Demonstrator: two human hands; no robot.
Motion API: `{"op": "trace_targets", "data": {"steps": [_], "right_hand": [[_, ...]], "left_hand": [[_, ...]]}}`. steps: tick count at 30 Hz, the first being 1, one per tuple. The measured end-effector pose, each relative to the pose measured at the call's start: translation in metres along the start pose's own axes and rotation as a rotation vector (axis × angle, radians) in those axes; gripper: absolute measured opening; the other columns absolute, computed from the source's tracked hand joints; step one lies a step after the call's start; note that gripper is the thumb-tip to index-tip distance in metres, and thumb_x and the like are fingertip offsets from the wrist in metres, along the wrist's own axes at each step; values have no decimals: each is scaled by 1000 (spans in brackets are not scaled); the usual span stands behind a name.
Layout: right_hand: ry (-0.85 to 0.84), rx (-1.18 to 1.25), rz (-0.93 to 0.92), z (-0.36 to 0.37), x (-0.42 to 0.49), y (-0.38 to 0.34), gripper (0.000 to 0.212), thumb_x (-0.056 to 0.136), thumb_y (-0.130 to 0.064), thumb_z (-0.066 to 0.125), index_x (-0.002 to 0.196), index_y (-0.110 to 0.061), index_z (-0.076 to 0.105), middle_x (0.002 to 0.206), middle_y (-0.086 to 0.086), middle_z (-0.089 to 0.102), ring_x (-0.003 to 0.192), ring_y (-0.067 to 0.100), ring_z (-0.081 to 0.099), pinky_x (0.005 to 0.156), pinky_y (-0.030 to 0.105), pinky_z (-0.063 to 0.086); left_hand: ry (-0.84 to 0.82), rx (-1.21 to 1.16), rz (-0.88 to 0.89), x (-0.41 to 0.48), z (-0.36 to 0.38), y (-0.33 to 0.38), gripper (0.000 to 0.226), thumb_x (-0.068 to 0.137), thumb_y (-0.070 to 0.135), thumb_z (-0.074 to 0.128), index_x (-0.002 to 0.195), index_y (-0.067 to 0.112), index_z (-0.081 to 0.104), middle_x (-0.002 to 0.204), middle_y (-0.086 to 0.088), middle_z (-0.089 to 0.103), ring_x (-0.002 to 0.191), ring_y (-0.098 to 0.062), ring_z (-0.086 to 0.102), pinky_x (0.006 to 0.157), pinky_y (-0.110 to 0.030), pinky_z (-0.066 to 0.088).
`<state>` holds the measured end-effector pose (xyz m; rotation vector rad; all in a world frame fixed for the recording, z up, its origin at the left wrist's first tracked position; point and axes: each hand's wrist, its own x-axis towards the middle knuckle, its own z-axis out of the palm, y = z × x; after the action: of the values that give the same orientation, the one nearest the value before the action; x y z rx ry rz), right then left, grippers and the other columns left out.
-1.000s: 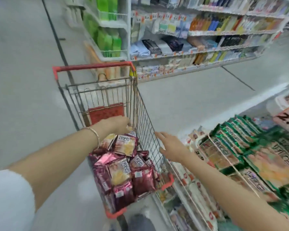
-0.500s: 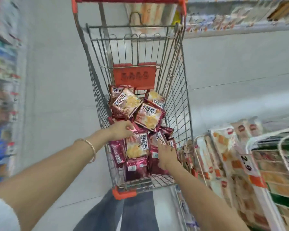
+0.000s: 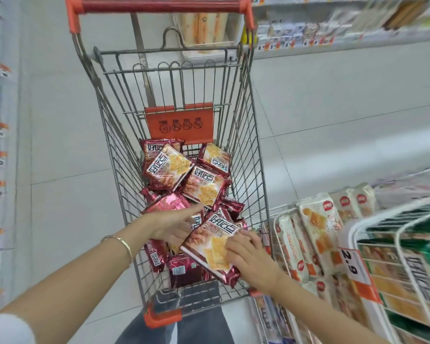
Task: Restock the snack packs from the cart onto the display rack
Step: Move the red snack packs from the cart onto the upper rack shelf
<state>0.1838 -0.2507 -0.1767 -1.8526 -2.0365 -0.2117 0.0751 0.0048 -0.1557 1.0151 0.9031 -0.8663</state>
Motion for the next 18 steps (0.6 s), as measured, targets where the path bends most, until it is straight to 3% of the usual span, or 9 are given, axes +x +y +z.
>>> {"op": "trace_targets", "data": {"steps": [3,6,7,9,11,13,15,16,18], "right_hand": [[-56,105,14,9,10,5,27,89,3,47,105,-19,51,120,-1,56,119,20,53,116,40,30],[-169,292,525,22,30,18,69,72,-6,80,129,-20,44,142,-1,45,134,22,43,116,43,33],[-198,330,750,27,38,23,74,75,-6,80,137,-19,42,146,0,42,137,21,40,118,40,32],[-151,423,1157,38,54,34,62,88,-5,71,142,-13,42,144,3,45,136,19,42,115,27,31],[-126,579,1515,53,60,42,49,94,-6,62,140,-6,45,135,7,53,123,23,55,96,22,41],[-235,774,1782,76,54,40,51,98,-13,60,145,-3,40,130,11,59,109,26,63,82,28,46],[-430,711,1846,98,38,31,62,97,-24,64,149,-5,36,139,16,54,121,31,59,92,37,50],[-544,592,1789,111,27,28,59,95,-30,66,144,-7,43,133,15,58,118,30,61,94,37,52],[-723,409,1634,121,15,23,44,92,-38,69,121,-7,58,108,8,65,94,21,66,84,35,58]], "left_hand": [[-112,-49,-11,9,6,-3,81,77,60,76,132,4,54,126,-17,64,121,-39,60,84,-34,55],[84,-254,85,16,7,-11,76,71,46,85,123,-3,59,88,-11,74,77,-28,72,61,-30,57],[203,-373,137,19,6,-13,74,73,42,84,126,-1,57,88,-10,76,73,-22,72,61,-30,58],[470,-489,249,28,-3,-18,96,69,44,89,144,7,43,119,-11,70,89,-19,71,80,-37,58],[657,-418,331,29,-7,-19,117,65,53,89,156,18,24,147,-10,50,110,-24,64,98,-40,49],[760,-379,354,28,-13,-24,111,71,49,86,157,21,21,153,-9,42,120,-24,59,100,-35,46],[808,-380,394,25,-18,-31,93,80,38,82,154,20,28,141,-8,56,100,-16,69,83,-29,54],[827,-392,408,27,-22,-35,91,77,40,83,150,20,33,132,-8,62,92,-16,71,81,-33,58],[864,-424,421,24,-26,-40,94,69,51,85,145,20,39,126,-7,66,99,-23,70,91,-48,57]]}}
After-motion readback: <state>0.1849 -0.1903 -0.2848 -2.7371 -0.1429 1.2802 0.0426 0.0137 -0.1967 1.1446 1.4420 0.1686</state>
